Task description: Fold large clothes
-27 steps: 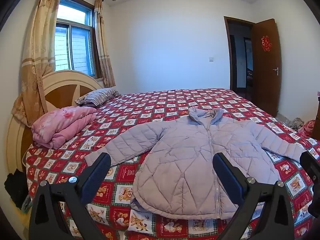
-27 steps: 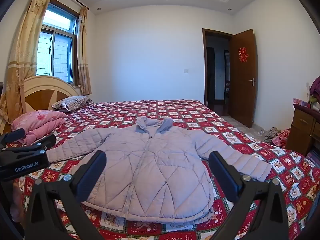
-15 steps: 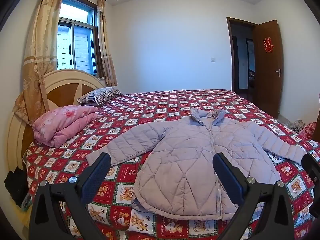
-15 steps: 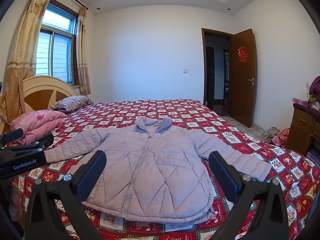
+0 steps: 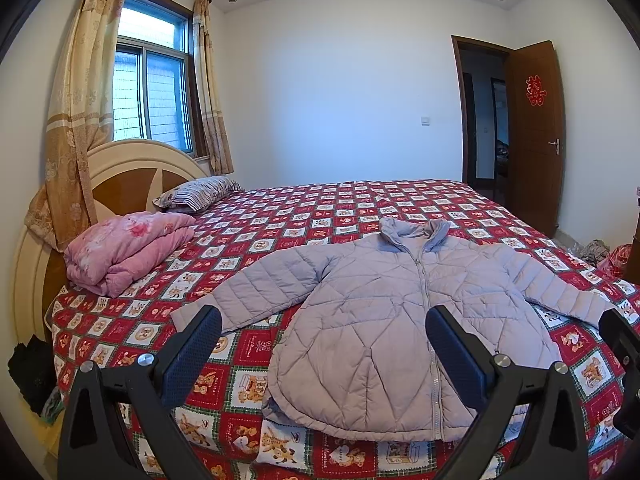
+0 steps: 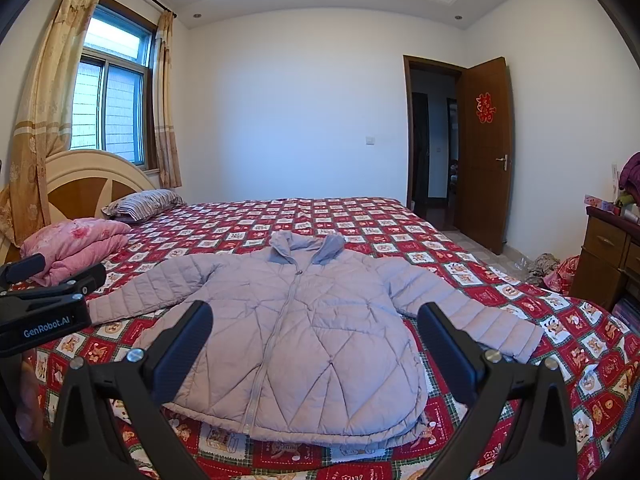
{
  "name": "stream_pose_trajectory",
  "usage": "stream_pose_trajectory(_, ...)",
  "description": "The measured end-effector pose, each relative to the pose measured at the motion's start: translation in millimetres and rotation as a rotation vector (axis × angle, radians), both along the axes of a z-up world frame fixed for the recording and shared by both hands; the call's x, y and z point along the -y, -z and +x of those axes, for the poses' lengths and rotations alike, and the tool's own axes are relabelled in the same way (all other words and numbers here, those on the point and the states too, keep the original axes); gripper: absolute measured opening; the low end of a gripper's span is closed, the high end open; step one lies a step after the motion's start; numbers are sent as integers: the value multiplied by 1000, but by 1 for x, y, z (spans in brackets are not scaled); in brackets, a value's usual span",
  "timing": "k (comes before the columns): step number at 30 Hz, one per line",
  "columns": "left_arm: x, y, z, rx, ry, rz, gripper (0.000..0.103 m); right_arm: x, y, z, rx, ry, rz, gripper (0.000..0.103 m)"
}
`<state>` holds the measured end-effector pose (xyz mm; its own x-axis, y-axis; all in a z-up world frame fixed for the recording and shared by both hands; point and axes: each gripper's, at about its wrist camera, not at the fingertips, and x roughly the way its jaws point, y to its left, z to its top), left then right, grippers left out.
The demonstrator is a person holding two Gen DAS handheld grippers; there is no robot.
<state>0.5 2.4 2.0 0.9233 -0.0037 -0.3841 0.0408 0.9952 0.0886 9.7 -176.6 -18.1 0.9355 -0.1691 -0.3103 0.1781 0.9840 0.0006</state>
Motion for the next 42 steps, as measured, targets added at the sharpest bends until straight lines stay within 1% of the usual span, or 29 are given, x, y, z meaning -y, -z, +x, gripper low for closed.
stream_pose_trajectory(2,1,-1,0,1,-1,-1,102,8,4,0,0,0,1,103)
stream_pose_trajectory(42,-1,0,0,-1,1,-9,102,5,5,2,-6,-1,-4,103)
